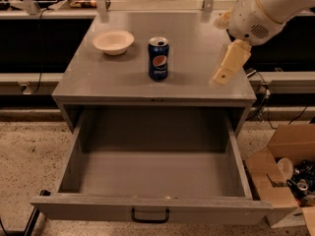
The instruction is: Place pepsi can into top drawer
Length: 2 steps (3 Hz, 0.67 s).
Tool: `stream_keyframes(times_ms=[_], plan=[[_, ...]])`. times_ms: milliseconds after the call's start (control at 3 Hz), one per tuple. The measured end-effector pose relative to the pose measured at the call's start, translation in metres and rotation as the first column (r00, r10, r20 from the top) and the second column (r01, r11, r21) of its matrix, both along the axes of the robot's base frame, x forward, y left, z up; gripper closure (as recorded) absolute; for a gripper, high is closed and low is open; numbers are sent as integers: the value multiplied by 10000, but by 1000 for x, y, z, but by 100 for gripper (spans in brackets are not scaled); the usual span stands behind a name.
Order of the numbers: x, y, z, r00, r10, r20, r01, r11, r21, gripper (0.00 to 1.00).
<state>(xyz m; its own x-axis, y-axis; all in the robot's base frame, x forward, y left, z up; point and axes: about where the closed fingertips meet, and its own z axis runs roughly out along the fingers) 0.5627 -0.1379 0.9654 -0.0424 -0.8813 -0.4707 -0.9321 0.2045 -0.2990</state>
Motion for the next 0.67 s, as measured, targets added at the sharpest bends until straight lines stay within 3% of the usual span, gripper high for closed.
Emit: stream_keyframes(times_ms=[333, 667], plan=[[38, 32, -9, 9994, 182, 297, -221, 9904, 1366, 0], [72, 64, -14, 9986, 219, 487, -344, 9617, 2721, 0]])
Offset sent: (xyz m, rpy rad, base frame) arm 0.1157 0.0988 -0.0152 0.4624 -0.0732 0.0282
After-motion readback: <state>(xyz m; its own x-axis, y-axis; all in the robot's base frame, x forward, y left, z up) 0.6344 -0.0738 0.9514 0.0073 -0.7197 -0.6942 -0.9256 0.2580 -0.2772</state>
